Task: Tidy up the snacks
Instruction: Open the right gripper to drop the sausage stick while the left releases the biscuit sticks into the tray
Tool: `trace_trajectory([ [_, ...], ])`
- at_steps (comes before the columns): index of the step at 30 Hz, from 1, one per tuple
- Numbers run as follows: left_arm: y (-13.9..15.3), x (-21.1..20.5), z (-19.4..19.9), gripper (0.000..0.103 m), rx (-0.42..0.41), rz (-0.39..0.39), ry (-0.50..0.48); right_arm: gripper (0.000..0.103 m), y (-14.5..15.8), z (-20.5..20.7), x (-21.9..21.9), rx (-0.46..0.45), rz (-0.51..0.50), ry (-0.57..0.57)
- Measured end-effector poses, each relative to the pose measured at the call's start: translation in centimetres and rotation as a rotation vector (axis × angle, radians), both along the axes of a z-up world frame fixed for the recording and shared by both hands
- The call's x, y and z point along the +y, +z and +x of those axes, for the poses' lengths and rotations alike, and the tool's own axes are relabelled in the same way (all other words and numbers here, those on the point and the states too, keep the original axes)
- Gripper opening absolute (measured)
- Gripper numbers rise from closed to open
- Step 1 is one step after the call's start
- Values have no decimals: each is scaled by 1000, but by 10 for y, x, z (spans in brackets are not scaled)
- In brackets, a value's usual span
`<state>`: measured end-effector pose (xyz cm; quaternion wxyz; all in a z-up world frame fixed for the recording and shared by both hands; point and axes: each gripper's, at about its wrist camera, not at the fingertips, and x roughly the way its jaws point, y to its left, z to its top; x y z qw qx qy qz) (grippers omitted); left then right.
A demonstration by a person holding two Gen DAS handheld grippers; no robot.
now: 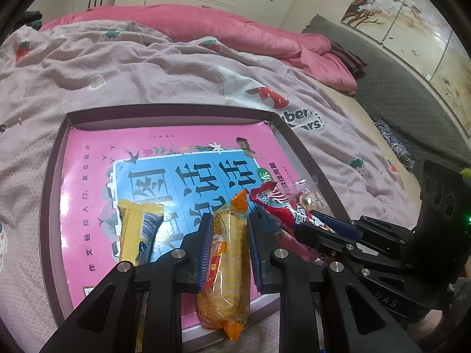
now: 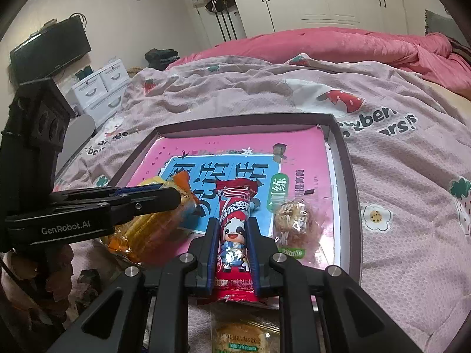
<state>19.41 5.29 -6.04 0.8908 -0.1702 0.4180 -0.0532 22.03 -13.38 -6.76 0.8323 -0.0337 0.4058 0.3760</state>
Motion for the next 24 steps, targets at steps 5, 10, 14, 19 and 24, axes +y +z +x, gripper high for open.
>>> trace_trajectory([
  [5, 1, 0, 0, 24, 0, 16, 10, 20, 0, -1, 1, -13, 3, 6],
  [10, 1, 3, -1, 24, 3, 14, 16, 19, 0, -2, 1, -14, -5, 5],
  [14, 2, 2, -2, 24, 9, 19, 17, 20, 5, -6, -3, -20, -17, 9],
  [19, 5, 2, -7, 24, 9, 24, 10, 20, 11, -17, -14, -31, -34, 28],
  [24, 6, -1, -10, 24, 10, 32, 4, 20, 5, -20, -18, -58, -109, 12],
])
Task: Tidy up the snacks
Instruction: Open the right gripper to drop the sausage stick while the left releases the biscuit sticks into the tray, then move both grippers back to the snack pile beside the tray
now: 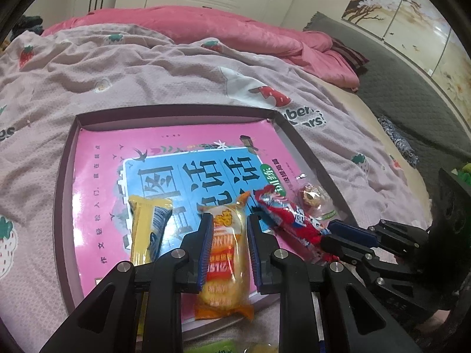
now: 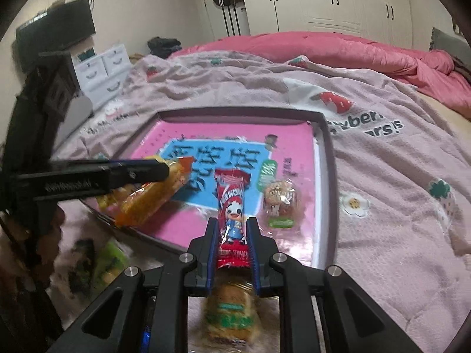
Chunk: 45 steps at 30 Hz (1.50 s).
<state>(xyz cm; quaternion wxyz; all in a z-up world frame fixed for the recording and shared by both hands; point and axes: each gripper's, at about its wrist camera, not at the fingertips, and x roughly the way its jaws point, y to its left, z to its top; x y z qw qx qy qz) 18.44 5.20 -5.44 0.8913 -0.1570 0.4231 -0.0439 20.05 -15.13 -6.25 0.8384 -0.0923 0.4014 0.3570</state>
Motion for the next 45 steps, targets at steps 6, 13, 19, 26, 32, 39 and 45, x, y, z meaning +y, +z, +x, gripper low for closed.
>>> trace_trajectory([
  [6, 2, -3, -6, 24, 1, 3, -10, 20, -6, 5, 3, -27, -40, -21],
  [13, 13, -5, -14, 24, -16, 8, -12, 20, -11, 10, 9, -31, -34, -20],
  [19, 26, -2, -21, 24, -30, 3, 0, 20, 0, 6, 2, -1, 39, -5],
  [26, 37, 0, -31, 29, -45, 1, 8, 32, 15, -2, -3, -16, 94, 6],
  [32, 47, 2, -39, 37, -60, 2, 15, 32, 26, -8, -10, -31, 126, -2],
  [39, 58, 3, -49, 46, -73, 13, 21, 42, 42, -17, -23, -50, 194, -23],
  [45, 69, 1, -60, 53, -89, 34, 26, 47, 52, -25, -32, -70, 227, -39],
])
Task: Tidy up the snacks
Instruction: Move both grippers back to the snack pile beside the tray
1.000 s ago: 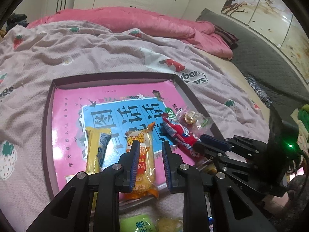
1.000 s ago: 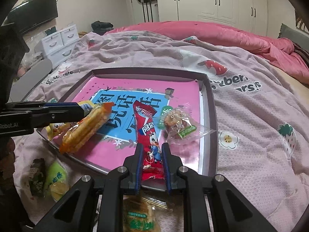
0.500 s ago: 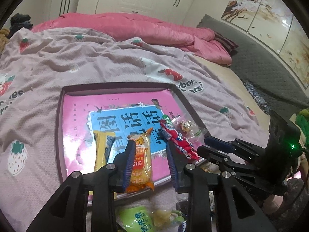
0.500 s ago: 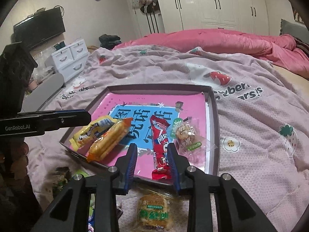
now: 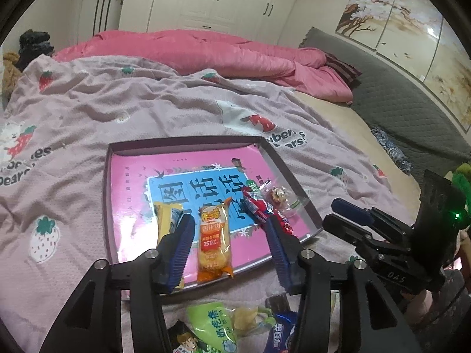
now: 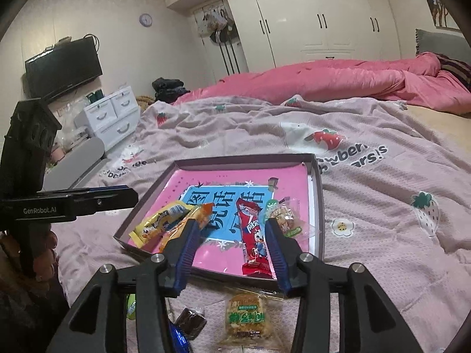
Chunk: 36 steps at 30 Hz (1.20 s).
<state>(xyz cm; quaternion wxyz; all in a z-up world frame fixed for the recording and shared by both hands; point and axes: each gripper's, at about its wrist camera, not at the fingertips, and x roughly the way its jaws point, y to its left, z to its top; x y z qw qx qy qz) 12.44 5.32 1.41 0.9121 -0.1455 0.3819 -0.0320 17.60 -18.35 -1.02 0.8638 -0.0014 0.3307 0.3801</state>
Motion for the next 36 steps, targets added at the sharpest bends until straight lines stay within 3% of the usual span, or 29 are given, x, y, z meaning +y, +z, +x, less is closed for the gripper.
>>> trace_trajectory([
  [18, 13, 0, -28, 59, -7, 23, -11, 53, 8, -29, -2, -42, -44, -7],
  [36, 7, -13, -53, 63, 28, 11, -47, 54, 5, -53, -22, -11, -111, -31],
])
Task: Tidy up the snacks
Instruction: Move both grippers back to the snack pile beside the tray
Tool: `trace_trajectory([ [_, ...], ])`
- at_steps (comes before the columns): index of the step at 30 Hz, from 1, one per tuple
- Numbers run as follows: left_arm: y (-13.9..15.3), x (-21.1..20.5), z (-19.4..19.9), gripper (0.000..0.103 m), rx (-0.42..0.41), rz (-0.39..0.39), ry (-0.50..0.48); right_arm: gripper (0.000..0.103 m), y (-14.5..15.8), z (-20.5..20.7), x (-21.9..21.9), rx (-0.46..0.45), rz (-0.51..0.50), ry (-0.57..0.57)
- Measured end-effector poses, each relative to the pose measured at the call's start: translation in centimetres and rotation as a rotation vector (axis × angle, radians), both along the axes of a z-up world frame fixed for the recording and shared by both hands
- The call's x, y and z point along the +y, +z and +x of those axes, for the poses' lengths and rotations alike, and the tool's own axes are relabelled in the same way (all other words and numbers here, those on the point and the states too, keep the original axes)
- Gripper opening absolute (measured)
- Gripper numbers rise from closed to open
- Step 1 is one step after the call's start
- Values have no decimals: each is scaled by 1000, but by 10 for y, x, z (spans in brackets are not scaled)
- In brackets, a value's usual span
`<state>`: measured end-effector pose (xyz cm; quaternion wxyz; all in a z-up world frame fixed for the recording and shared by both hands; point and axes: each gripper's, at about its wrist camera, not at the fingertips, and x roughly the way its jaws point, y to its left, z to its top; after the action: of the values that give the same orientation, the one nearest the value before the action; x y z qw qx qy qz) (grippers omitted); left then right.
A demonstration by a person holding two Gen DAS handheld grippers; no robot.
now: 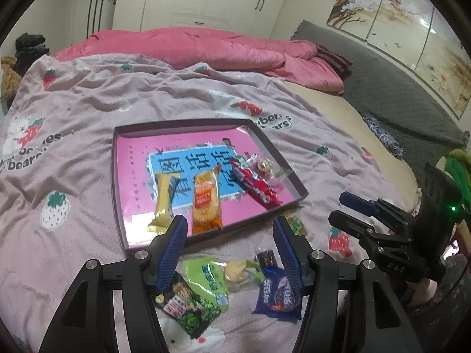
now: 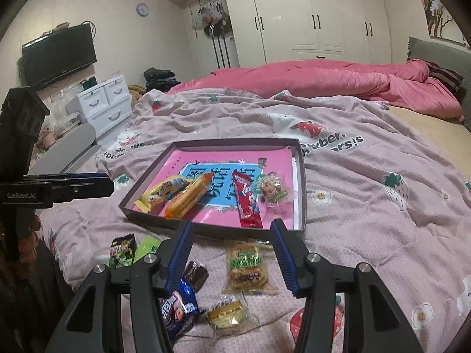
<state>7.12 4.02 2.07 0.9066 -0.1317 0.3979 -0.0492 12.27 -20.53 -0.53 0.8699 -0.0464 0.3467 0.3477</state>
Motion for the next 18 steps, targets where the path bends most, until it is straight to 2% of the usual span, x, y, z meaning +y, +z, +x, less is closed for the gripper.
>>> trace_trajectory([
  [14, -19, -39, -14, 66, 80, 13, -72, 56, -7, -15, -1, 53, -79, 65],
  [18, -28, -56, -17, 66, 112, 37, -112, 58, -4, -19, 0, 60, -102, 84],
])
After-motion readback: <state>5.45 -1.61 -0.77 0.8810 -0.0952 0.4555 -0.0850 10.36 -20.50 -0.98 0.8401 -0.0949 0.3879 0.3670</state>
